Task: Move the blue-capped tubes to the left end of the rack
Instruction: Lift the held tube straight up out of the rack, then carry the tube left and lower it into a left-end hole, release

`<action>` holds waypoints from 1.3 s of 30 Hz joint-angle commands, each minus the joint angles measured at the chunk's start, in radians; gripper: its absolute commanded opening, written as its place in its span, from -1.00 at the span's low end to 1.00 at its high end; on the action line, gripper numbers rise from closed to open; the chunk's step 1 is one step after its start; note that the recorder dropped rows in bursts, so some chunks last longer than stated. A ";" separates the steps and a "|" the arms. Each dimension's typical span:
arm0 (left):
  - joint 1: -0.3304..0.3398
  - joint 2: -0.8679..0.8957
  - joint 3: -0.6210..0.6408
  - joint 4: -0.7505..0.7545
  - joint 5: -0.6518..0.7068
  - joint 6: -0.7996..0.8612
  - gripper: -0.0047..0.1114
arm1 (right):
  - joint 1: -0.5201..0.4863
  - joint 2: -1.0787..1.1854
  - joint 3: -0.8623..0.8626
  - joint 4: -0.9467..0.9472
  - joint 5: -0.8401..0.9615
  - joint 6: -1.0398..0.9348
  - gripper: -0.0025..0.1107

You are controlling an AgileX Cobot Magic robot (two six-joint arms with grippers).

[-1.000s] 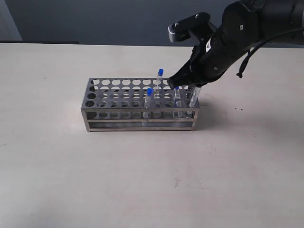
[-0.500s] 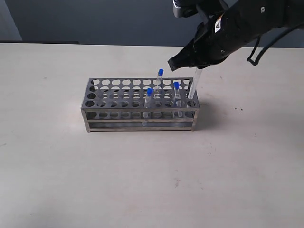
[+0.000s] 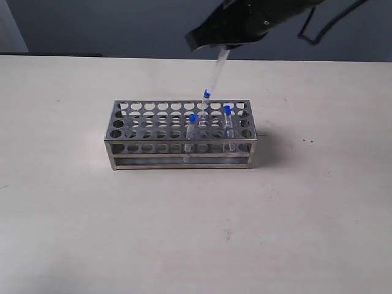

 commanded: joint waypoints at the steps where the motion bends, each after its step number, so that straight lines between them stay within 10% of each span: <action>1: -0.005 0.003 0.004 -0.005 -0.010 -0.002 -0.91 | 0.063 0.077 -0.095 0.009 0.002 -0.035 -0.97; 18: -0.005 0.003 0.004 -0.005 -0.010 -0.002 -0.91 | 0.161 0.521 -0.612 0.040 0.107 -0.089 -0.97; 39: -0.005 0.003 0.004 -0.005 -0.010 -0.002 -0.91 | 0.179 0.597 -0.637 0.055 0.061 -0.102 -0.97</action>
